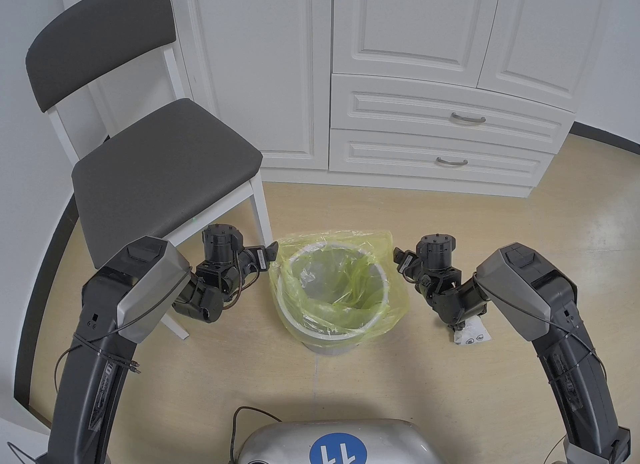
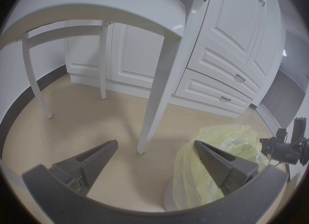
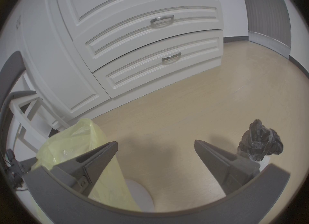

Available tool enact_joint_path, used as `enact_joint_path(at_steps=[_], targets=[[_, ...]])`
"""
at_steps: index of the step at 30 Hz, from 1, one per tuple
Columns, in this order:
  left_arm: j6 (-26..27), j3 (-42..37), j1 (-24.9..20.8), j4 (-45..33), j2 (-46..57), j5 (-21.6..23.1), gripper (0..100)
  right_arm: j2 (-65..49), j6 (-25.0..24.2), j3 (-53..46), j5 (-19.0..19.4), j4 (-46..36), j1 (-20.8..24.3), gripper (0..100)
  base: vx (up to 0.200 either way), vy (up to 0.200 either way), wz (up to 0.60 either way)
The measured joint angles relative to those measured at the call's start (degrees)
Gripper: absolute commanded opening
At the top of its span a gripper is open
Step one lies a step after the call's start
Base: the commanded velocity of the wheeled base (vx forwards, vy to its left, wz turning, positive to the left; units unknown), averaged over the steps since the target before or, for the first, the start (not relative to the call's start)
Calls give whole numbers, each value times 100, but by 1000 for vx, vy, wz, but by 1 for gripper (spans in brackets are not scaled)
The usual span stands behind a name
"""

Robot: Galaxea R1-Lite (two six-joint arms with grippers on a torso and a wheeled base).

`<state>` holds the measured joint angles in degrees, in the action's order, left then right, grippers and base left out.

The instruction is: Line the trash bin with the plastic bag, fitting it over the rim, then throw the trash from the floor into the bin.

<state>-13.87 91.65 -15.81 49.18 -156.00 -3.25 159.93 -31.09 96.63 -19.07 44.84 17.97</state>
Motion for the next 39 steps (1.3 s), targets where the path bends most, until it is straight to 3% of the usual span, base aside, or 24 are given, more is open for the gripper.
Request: enact_joint_path(at_steps=[9, 21, 28, 39], targets=[[-27, 496, 27, -46, -397, -95, 100, 134, -367, 649, 282, -759, 11, 100, 0, 0, 0], [20, 683, 66, -755, -657, -189, 100, 564, -386, 1484, 210, -1835, -15, 100, 0, 0, 0], [195, 686, 116, -1056, -686, -271, 100, 824, -364, 1753, -41, -2470, -11, 100, 0, 0, 0], [462, 714, 151, -1264, -802, -367, 100, 967, -360, 1794, -77, -2533, -15, 100, 0, 0, 0]])
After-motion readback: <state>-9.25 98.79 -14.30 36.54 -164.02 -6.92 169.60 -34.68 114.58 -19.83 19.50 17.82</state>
